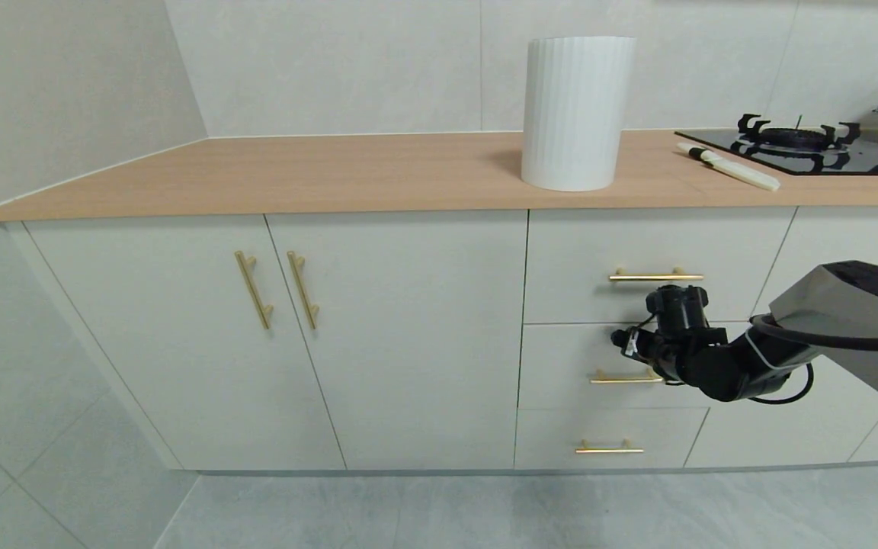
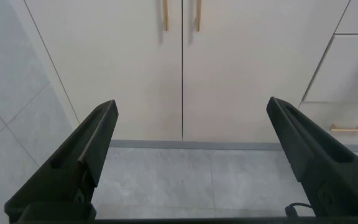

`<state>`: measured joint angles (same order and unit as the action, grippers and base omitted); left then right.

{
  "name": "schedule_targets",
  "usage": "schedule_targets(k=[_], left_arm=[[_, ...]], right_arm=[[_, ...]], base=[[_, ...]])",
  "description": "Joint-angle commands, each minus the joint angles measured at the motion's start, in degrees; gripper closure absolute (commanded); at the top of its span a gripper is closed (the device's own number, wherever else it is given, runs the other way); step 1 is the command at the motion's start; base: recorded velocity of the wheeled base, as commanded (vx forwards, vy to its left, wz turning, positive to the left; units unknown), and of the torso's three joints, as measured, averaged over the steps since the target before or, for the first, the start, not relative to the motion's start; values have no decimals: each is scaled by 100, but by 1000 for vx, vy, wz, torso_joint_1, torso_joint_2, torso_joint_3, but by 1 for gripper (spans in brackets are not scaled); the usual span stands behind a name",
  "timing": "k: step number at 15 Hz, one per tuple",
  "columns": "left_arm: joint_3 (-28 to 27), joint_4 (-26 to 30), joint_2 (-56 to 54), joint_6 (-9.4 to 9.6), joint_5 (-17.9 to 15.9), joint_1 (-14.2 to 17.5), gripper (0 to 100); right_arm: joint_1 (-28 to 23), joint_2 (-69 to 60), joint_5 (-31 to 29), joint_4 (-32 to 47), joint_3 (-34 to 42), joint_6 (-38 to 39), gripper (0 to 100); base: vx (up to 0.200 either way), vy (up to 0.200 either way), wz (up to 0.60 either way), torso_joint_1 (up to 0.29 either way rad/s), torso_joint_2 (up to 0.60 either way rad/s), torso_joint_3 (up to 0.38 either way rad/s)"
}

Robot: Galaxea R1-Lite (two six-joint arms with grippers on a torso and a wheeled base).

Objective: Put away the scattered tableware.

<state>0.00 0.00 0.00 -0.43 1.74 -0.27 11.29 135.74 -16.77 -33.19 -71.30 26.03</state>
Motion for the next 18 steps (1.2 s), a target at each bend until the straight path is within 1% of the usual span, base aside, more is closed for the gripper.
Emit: schedule_targets(k=[1,6,8,10,12,15,18], left_arm=[[0,0,0,-1,1,0,0],[0,0,0,-1,1,0,0],[0,0,0,-1,1,0,0],[0,0,0,-1,1,0,0],[0,0,0,-1,1,0,0],[0,0,0,-1,1,0,0],[0,0,0,-1,1,0,0]], right_arm=[[-21,110,-19,-12,-121,25,0],[-83,128,-28,-3,-191,52,0],[-83,5,-36,50,-103,52,0],[-48,-1164,113,76,1013,8,0],[-57,-2245,429,76,1918,-27,0],[-48,-4188,447,129,3333,-423,0],[-48,-6024,421,155,4529,-766,0]], base=[[0,0,0,0,0,0],[0,0,0,0,0,0],[0,0,0,0,0,0],[0,0,0,0,0,0],[0,0,0,0,0,0],[0,0,0,0,0,0],[0,0,0,0,0,0]])
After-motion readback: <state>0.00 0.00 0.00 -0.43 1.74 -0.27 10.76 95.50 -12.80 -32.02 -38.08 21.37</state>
